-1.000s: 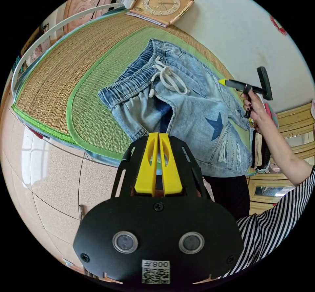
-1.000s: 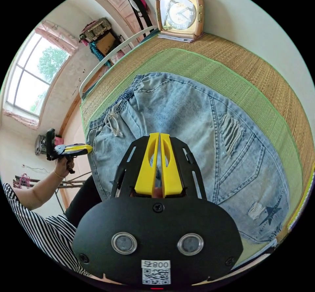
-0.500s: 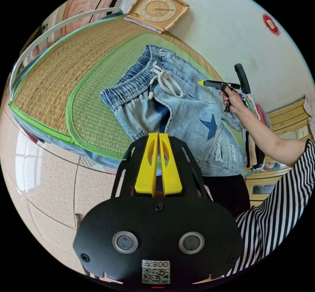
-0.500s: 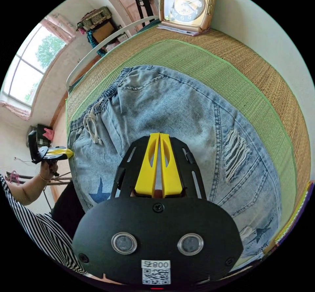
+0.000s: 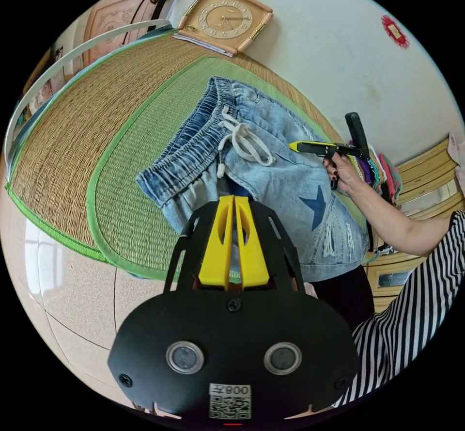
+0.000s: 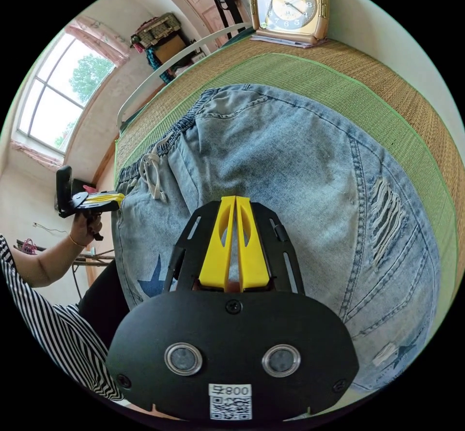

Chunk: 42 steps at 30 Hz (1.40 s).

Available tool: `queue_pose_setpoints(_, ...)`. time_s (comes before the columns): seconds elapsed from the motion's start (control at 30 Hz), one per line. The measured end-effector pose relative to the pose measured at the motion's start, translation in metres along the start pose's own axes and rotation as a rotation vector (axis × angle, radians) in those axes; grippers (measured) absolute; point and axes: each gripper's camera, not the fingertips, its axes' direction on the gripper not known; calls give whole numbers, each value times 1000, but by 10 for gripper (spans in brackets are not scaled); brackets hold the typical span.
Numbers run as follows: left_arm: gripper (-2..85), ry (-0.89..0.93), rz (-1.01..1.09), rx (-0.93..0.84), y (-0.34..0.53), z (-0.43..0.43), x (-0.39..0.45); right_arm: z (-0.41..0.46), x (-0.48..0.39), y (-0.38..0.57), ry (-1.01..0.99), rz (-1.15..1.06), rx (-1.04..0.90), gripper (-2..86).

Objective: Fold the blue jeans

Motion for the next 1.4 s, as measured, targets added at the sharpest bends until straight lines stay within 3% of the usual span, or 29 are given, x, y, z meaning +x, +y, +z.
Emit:
queue_pose_setpoints(0.27,4,26,96,50,-59,-4,30,-5,-1,-1,2,6,54,2)
queue_pose_setpoints(0.53,30,20,323,50,-159,11,87,-18,3,-7,-44,9,55,7)
queue_pose_setpoints(0.77,73,-85,409,-51,-260,39,117,-70,27,-18,102,50,182,44)
queue_pose_setpoints(1.1,105,-315,526,-263,-369,91,178,-97,74,-66,367,45,24,94)
queue_pose_setpoints(1.4,114,-282,508,-314,-407,104,213,-100,87,-75,358,29,-59,92)
